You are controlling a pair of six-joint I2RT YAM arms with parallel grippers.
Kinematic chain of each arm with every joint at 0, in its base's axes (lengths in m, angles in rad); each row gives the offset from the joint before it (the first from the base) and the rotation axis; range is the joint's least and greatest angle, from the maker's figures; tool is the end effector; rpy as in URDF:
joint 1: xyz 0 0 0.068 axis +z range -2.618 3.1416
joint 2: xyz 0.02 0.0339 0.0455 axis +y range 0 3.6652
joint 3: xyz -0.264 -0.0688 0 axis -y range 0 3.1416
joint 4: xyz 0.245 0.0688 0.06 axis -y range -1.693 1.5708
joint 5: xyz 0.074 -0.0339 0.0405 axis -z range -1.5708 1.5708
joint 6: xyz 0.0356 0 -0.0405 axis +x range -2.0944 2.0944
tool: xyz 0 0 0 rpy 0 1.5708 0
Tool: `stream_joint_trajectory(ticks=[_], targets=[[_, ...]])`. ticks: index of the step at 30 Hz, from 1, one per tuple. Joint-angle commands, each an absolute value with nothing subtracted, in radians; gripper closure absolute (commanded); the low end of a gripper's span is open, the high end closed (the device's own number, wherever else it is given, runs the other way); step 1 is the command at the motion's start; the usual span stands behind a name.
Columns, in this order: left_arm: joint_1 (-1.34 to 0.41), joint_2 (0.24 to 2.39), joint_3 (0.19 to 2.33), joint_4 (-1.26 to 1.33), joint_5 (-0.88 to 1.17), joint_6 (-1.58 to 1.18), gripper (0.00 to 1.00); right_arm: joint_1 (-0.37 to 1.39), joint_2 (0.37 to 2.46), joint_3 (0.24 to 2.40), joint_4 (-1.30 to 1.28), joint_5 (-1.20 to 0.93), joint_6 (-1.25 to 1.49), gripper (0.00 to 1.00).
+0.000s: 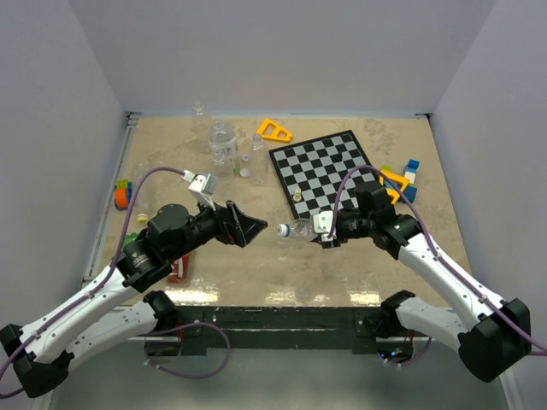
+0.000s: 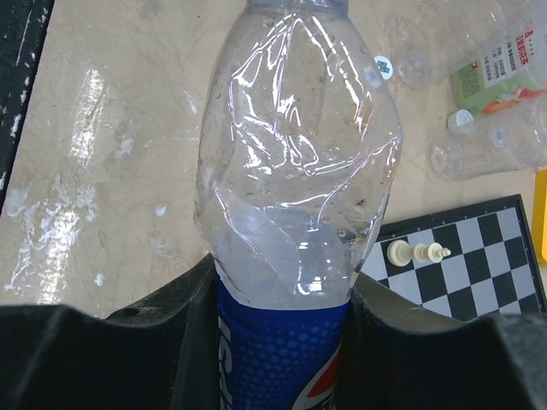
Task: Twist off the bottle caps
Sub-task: Unscrew the bottle cap from the plastic bottle.
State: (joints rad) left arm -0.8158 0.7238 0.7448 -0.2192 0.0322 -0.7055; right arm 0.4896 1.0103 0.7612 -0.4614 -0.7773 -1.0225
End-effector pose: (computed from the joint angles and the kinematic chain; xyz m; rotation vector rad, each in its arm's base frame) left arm 0.1179 -0.1270 0.3319 0.1306 1.9079 -1.1021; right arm 0.1711 0.1195 0.2700 -1.7011 1.2378 0.5670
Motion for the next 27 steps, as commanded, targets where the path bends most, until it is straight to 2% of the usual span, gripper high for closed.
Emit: stream_joint_trajectory(ticks=[1, 5, 7, 11, 18, 27], targets=[[-0.813, 0.677, 0.814, -0.221, 0.041, -0.353, 0.0, 0.488, 1.011, 0.769, -0.475, -0.793, -1.035, 0.84], [-0.815, 0.672, 0.871, -0.225, 0.247, -0.042, 0.1, 0.486, 1.02, 0.772, -0.486, -0.796, -1.051, 0.84], [-0.813, 0.683, 0.903, -0.264, 0.342, 0.105, 0.1, 0.486, 1.023, 0.772, -0.492, -0.801, -1.055, 0.84], [-0.813, 0.695, 0.891, -0.278, 0.37, 0.32, 0.1, 0.488, 1.025, 0.77, -0.494, -0.801, -1.058, 0.84], [-0.813, 0.759, 0.819, -0.207, 0.48, 0.397, 0.12, 0.488, 1.034, 0.77, -0.495, -0.805, -1.066, 0.84], [-0.815, 0.839, 0.792, -0.14, 0.502, 0.425, 0.14, 0.488, 1.034, 0.769, -0.499, -0.808, -1.072, 0.84]])
